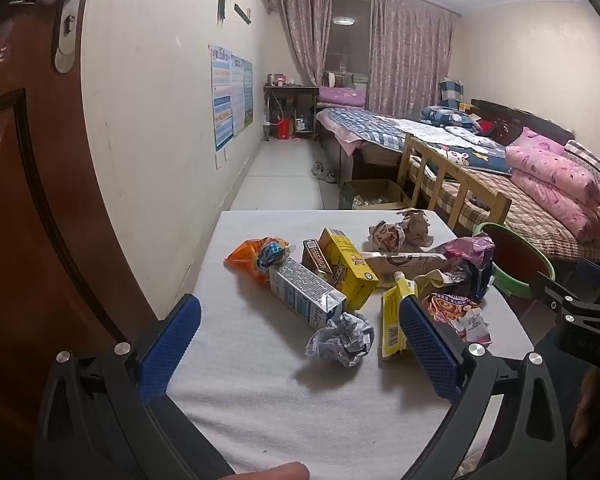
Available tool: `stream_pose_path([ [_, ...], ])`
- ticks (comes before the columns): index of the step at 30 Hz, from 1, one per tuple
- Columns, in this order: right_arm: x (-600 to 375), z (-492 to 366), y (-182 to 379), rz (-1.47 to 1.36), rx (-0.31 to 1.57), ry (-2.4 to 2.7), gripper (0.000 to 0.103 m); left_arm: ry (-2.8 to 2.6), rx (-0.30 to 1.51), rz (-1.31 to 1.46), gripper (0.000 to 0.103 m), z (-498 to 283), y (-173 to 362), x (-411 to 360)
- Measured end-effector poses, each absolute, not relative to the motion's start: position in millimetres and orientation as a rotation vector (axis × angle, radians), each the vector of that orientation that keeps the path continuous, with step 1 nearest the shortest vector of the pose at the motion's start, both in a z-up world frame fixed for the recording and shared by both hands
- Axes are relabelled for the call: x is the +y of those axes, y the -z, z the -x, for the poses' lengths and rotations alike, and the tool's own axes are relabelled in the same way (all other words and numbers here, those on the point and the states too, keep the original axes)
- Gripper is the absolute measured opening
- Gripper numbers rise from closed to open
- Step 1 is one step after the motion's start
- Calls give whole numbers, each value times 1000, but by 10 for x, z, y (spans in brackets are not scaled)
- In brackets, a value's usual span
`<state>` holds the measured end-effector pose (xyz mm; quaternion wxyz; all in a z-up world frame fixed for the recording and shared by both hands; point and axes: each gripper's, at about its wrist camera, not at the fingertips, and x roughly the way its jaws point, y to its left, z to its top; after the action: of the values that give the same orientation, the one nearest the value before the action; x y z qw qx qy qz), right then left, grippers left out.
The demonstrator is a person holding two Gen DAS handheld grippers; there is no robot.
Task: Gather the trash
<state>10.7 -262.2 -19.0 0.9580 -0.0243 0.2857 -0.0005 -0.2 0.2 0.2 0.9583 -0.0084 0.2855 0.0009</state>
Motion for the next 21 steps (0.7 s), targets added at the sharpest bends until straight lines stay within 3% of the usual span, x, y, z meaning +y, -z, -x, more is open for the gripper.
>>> stream_pose_path([
  [21, -2627, -104, 188, 56, 577, 3, 100, -2, 585, 17, 95, 0, 0, 2],
])
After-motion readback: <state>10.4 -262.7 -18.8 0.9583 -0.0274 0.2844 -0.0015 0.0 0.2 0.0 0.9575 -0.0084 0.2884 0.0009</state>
